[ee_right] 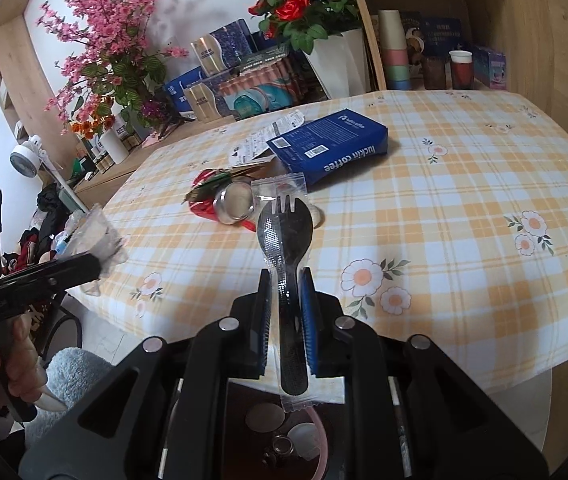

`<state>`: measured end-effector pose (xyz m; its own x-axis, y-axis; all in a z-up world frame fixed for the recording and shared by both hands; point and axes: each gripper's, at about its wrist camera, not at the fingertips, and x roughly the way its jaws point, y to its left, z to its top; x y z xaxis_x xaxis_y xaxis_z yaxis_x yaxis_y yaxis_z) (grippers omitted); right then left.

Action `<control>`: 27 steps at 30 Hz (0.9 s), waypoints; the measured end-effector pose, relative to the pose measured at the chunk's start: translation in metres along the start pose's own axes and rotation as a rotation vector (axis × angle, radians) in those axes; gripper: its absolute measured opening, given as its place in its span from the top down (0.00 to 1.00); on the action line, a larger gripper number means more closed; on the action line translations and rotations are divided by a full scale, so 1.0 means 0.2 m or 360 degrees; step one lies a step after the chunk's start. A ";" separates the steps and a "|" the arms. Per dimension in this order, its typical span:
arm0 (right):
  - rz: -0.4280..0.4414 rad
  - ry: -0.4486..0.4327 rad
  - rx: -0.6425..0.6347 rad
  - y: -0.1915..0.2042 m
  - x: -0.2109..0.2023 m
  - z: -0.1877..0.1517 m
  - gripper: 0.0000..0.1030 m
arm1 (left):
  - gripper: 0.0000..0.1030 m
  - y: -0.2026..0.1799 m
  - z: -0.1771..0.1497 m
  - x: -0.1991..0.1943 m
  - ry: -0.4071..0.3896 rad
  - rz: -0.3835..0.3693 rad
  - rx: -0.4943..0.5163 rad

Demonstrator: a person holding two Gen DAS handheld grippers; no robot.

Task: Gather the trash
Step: 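Carry the clear bag and spork over the bin and open both grippers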

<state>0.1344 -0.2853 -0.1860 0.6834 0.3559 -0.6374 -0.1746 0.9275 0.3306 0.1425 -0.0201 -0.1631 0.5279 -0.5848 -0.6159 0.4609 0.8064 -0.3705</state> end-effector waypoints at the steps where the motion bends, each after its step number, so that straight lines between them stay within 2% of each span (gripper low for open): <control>1: 0.0003 -0.0006 -0.0009 0.02 -0.02 -0.01 0.83 | 0.79 -0.01 -0.02 -0.03 -0.0009 0.0001 -0.0008; 7: 0.0019 -0.0029 -0.0077 0.10 -0.09 -0.05 0.83 | 0.79 -0.06 -0.16 -0.17 -0.0021 0.0010 -0.0013; 14: 0.0044 -0.0032 -0.0112 0.16 -0.12 -0.09 0.83 | 0.79 -0.07 -0.29 -0.22 0.0020 0.0010 -0.0052; 24: 0.0046 -0.0049 -0.0174 0.23 -0.16 -0.11 0.83 | 0.78 -0.14 -0.34 -0.22 0.0066 -0.0022 0.0024; 26: 0.0044 -0.0054 -0.0176 0.23 -0.17 -0.11 0.83 | 0.75 -0.14 -0.34 -0.22 0.0063 -0.0006 0.0019; 27: 0.0042 -0.0055 -0.0176 0.23 -0.17 -0.11 0.83 | 0.69 -0.14 -0.34 -0.22 0.0066 -0.0006 0.0016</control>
<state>0.0869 -0.2529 -0.1649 0.7013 0.3779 -0.6045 -0.2688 0.9255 0.2667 0.0576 -0.0105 -0.1736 0.4964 -0.5834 -0.6428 0.4701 0.8032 -0.3660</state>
